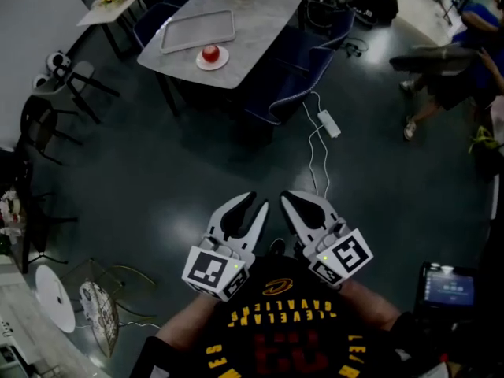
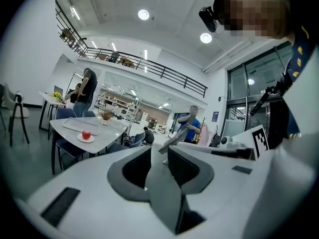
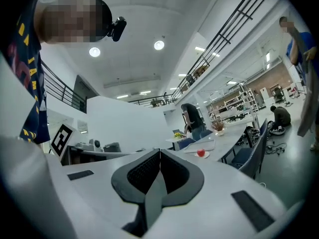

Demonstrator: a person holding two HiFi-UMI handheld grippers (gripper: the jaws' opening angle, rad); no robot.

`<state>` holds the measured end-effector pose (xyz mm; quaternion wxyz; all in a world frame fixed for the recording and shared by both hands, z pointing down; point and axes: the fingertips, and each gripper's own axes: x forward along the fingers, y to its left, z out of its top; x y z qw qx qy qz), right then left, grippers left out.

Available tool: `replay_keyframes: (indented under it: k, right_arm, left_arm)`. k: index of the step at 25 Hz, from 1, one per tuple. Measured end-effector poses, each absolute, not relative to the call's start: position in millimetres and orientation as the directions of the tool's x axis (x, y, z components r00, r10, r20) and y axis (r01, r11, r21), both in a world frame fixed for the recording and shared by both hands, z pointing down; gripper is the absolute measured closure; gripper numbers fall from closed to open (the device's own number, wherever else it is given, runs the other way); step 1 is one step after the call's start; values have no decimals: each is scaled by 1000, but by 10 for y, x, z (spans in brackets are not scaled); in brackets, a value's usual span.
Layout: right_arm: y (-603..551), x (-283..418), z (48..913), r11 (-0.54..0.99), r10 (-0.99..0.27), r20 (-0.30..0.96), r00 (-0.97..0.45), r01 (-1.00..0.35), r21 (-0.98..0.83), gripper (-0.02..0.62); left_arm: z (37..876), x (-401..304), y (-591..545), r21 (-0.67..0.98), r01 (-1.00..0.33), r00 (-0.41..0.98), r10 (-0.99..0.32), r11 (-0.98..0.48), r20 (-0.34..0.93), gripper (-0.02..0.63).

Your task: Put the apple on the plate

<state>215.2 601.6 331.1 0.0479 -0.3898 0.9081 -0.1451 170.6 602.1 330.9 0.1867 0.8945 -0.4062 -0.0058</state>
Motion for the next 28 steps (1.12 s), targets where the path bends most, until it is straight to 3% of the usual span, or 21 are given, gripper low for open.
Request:
replay_keyframes:
  k: [21,22,24,28]
  right_arm:
    - [4508,572,3423,555,-781,186,-596,-800,-230,588]
    - [4461,535,3414,544,-788,190,-586,-807,-231,588]
    - [4378,469,3398,530,-796,193,-573,-815,-236,588]
    - [4232,412,3436,518,-800,203,-565,-820,-242,588]
  left_arm:
    - [3355,18,4467,414,-656,724,-680,-631,111,499]
    - [3347,-23,4422,413,-649,731,-674,-639,107,506]
    - [3312,-87,4317,415,-640,737,-669,-646,97,604]
    - [3368,-140,4151,426,-633,744,-660,-646,106,604]
